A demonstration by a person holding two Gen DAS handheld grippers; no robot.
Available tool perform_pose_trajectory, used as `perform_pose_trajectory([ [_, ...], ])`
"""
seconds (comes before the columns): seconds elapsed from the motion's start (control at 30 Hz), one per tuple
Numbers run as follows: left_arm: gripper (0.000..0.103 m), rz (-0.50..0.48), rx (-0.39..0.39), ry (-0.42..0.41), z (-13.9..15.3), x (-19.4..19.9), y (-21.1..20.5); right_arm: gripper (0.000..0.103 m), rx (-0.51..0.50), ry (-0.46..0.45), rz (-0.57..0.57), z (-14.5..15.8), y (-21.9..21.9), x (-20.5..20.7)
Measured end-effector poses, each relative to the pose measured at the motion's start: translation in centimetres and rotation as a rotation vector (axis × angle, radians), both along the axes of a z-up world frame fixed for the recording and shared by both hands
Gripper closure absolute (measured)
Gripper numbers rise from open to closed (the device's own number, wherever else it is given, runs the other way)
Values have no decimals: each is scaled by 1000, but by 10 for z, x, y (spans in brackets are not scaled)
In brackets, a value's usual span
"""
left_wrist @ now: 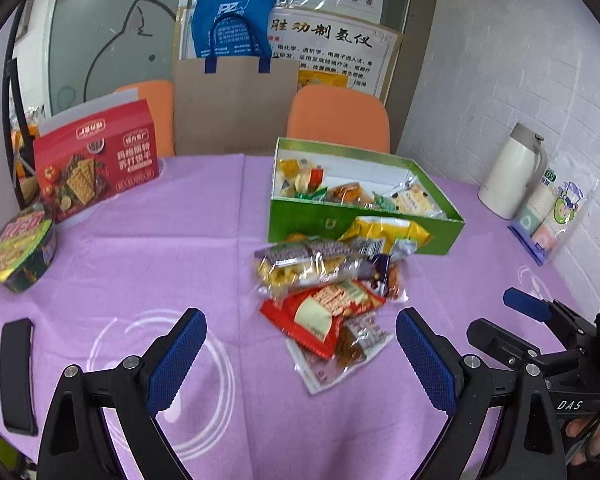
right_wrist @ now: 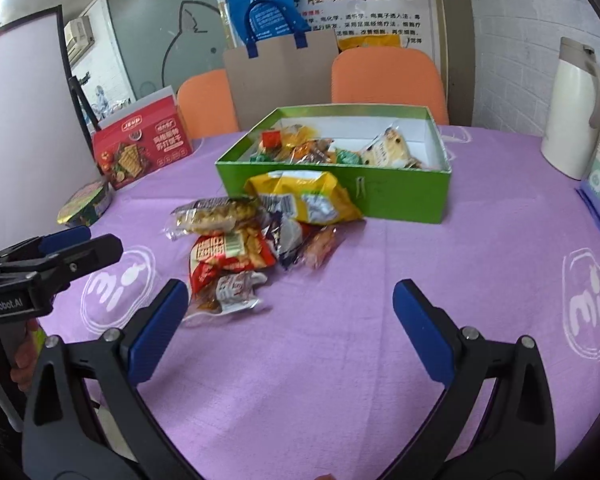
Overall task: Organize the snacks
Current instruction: 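Move both tools back over the snack pile, then grasp the white printed bag with the right gripper while the left reaches toward the red bag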
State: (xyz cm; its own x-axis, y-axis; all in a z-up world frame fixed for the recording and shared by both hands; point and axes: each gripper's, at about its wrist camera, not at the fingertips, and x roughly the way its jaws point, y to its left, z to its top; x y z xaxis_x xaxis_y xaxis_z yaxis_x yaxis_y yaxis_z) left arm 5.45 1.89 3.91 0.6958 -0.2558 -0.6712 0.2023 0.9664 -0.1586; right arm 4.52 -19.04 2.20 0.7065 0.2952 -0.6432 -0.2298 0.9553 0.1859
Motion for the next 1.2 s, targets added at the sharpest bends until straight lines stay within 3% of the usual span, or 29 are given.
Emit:
perform_pose_trajectory([
  [0.27, 11, -7, -53, 62, -27, -4, 27, 21, -12, 99, 74, -37, 38, 12],
  [0.33, 11, -17, -70, 63, -27, -3, 30, 23, -6, 129, 84, -45, 44, 19],
  [0.4, 22, -32, -77, 70, -28, -1, 31, 23, 1, 146, 84, -51, 48, 26],
  [0.5, 23, -55, -76, 83, -31, 5, 28, 26, 18, 159, 85, -56, 52, 34],
  [0.57, 23, -66, -74, 90, -33, 10, 24, 52, 25, 171, 88, -59, 52, 38],
  [0.67, 23, -95, -81, 111, -39, 22, 16, 58, 54, 188, 109, -63, 47, 38],
  [0.7, 23, -101, -77, 118, -41, 25, 12, 65, 50, 185, 111, -63, 44, 36],
  [0.73, 23, -105, -72, 124, -43, 28, 9, 90, 38, 182, 105, -62, 40, 35],
  [0.77, 23, -110, -68, 131, -45, 32, 5, 98, 41, 186, 98, -62, 34, 34],
  [0.93, 24, -153, -63, 149, -52, 34, -10, 95, 10, 192, 27, -60, -4, 26],
  [1.0, 32, -160, -63, 163, -57, 35, -14, 93, -6, 177, 42, -54, -6, 23],
  [1.1, 35, -144, -78, 204, -64, 41, -13, 69, -32, 136, 79, -46, 4, 21],
  [1.17, 35, -134, -85, 203, -63, 44, -9, 46, -41, 120, 126, -44, 17, 23],
  [1.2, 35, -127, -78, 195, -60, 45, -7, 45, -52, 111, 152, -45, 25, 24],
])
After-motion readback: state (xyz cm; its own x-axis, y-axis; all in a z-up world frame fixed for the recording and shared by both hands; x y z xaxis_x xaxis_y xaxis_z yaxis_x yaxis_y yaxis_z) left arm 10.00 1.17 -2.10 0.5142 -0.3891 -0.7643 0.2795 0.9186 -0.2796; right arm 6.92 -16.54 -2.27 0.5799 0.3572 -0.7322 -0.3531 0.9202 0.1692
